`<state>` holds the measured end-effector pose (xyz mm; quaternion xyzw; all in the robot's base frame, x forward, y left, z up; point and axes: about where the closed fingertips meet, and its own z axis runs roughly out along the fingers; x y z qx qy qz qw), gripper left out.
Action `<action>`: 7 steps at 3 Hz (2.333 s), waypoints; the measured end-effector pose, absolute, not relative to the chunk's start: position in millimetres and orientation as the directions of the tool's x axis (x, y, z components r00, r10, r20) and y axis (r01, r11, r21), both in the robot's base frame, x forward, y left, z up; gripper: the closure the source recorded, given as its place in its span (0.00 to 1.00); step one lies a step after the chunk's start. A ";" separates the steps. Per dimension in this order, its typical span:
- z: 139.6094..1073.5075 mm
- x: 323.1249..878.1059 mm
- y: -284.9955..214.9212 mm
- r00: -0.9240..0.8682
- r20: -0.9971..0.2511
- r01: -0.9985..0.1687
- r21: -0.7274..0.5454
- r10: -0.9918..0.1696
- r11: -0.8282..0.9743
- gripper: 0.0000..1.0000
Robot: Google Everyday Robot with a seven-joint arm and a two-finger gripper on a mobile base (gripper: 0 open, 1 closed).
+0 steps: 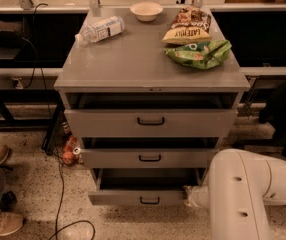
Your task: Open bottom drawer
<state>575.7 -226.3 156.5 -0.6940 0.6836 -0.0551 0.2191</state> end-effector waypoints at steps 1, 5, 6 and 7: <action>155.5 575.0 -225.3 0.060 -0.224 -0.925 -0.378 -0.973 0.030 0.36; 172.0 568.9 -222.5 0.066 -0.263 -0.906 -0.419 -0.963 0.053 0.00; 204.0 553.5 -230.5 0.087 -0.287 -0.870 -0.488 -0.954 0.068 0.00; 211.2 548.2 -228.5 0.115 -0.296 -0.856 -0.514 -0.948 0.057 0.00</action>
Offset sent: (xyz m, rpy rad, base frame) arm -0.0006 0.0009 -0.0009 0.0008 0.0014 0.0009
